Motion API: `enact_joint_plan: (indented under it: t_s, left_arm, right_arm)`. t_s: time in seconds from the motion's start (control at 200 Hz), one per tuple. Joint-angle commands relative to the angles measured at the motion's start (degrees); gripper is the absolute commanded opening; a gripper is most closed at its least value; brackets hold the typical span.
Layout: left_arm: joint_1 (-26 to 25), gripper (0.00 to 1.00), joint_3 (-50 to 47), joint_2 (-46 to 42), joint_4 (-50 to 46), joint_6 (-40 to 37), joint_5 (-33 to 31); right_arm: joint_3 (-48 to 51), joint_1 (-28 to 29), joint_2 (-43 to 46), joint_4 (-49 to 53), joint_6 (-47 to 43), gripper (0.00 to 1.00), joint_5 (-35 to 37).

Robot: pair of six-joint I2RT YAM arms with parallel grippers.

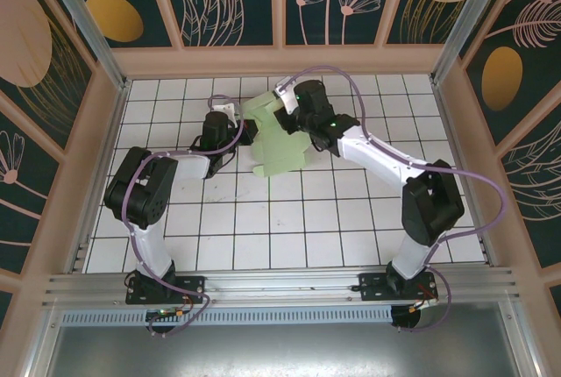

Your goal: Fold the paper box

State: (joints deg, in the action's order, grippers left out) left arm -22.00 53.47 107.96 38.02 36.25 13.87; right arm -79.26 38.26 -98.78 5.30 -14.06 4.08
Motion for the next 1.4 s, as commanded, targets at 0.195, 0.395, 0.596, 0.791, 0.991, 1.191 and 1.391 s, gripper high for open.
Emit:
enact_joint_plan:
  t_s: [0.195,0.395,0.596,0.791,0.991,1.191,1.391]
  left_arm:
    - [-1.03,0.0,1.92,-0.21,4.26,-0.91,7.27]
    - [-1.03,0.0,1.95,-0.13,3.99,-1.18,7.4]
    - [-1.03,0.0,1.92,0.0,3.89,-1.1,7.49]
    - [-1.03,0.0,3.63,0.14,4.16,-0.31,8.19]
    - [-1.03,0.0,3.69,0.14,4.26,0.09,8.67]
    - [-1.03,0.0,3.69,0.04,4.26,0.28,9.03]
    - [-1.03,0.0,3.58,-0.13,4.23,0.24,9.08]
  right_arm:
    - [-1.8,3.41,-5.5,-4.72,-11.37,0.22,13.82]
    - [-3.34,4.44,-8.67,-5.81,-15.95,0.19,20.27]
    - [-2.99,5.29,-10.39,-9.57,-19.95,0.2,25.87]
    - [-1.82,5.42,-10.41,-12.32,-21.81,0.27,27.5]
    - [-1.86,5.46,-10.95,-13.27,-22.48,0.16,29.15]
    - [-1.94,5.9,-11.94,-14.53,-23.34,0.0,31.81]
    - [-3.24,5.87,-12.32,-12.87,-22.5,0.08,31.35]
